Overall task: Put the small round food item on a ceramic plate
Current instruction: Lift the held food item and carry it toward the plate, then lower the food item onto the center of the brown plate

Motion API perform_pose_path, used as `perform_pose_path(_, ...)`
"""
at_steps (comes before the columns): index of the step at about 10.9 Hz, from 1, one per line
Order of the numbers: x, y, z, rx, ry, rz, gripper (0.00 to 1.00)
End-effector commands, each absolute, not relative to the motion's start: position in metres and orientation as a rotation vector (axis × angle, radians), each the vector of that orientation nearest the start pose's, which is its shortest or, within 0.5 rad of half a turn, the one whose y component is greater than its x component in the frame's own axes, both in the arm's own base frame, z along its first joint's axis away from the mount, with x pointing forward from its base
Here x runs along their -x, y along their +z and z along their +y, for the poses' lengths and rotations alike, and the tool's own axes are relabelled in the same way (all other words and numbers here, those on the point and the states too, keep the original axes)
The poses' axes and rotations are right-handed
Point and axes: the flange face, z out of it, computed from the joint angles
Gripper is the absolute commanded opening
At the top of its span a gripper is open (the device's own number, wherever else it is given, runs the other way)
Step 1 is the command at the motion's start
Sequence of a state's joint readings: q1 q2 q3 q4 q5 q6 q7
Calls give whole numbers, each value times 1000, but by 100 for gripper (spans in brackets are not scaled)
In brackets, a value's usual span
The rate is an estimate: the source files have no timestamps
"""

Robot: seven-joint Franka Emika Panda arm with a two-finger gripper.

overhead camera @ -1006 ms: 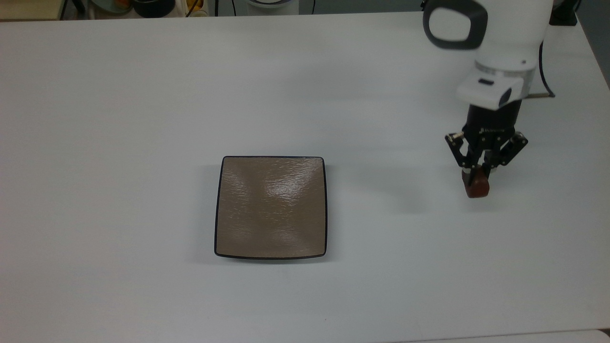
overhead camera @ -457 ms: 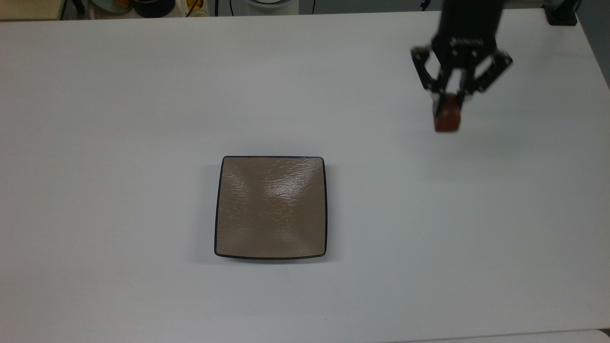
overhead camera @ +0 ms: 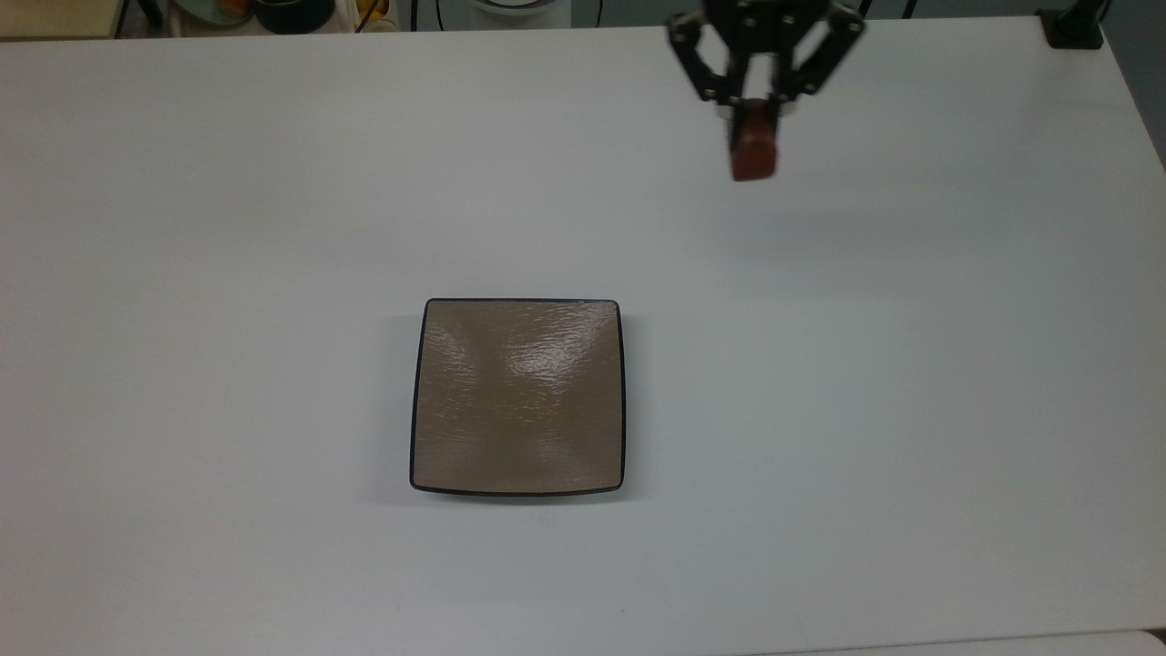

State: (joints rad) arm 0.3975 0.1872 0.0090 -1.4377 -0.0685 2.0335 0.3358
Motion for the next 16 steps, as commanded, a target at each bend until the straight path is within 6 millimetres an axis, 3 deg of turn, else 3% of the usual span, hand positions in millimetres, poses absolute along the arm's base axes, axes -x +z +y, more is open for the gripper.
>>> perform_pose_path(1, -603, 630, 188, 2958, -554, -238, 24)
perform_pose_path(4, -619, 620, 120, 2958, -545, -267, 24)
perform_pose_path(8, -635, 578, 65, 2974, -571, -250, 24)
perform_pose_path(11, -658, 515, 56, 2960, -668, -197, 25)
perform_pose_path(14, -680, 469, 56, 2948, -764, -166, 25)
perform_pose_path(16, -684, 432, 60, 2925, -880, -154, 25)
